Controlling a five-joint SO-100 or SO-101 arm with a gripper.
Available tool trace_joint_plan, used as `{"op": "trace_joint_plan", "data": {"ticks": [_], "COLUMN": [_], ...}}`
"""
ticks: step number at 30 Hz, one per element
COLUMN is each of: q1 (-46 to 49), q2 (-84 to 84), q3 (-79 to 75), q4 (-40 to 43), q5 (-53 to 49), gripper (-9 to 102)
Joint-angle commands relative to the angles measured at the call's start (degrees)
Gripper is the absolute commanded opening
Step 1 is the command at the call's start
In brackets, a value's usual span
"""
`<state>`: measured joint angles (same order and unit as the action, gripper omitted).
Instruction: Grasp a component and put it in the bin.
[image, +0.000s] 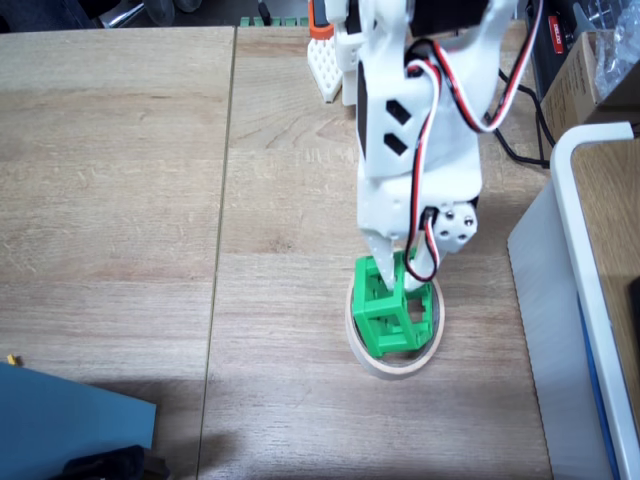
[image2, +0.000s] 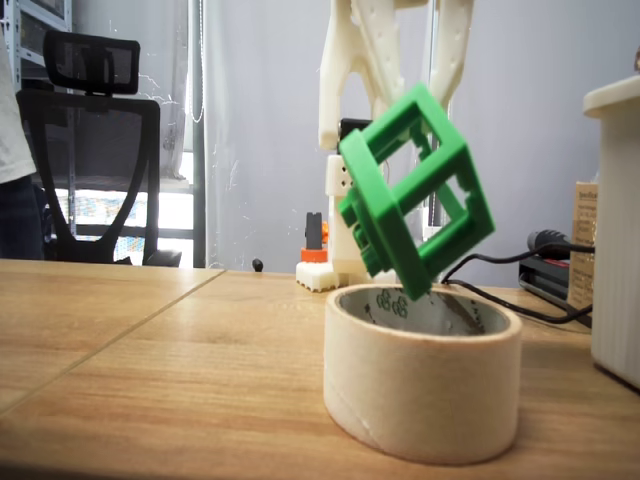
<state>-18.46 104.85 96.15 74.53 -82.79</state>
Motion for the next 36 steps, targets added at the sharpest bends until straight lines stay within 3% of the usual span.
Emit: {"op": "trace_joint_plan", "data": {"ticks": [1, 36], "q1": [-0.44, 0.44], "q2": [0.35, 3.87], "q3": [-0.44, -1.49], "q4": [-0.53, -0.53], "q5": [0.18, 0.09], "gripper": [1, 11]}}
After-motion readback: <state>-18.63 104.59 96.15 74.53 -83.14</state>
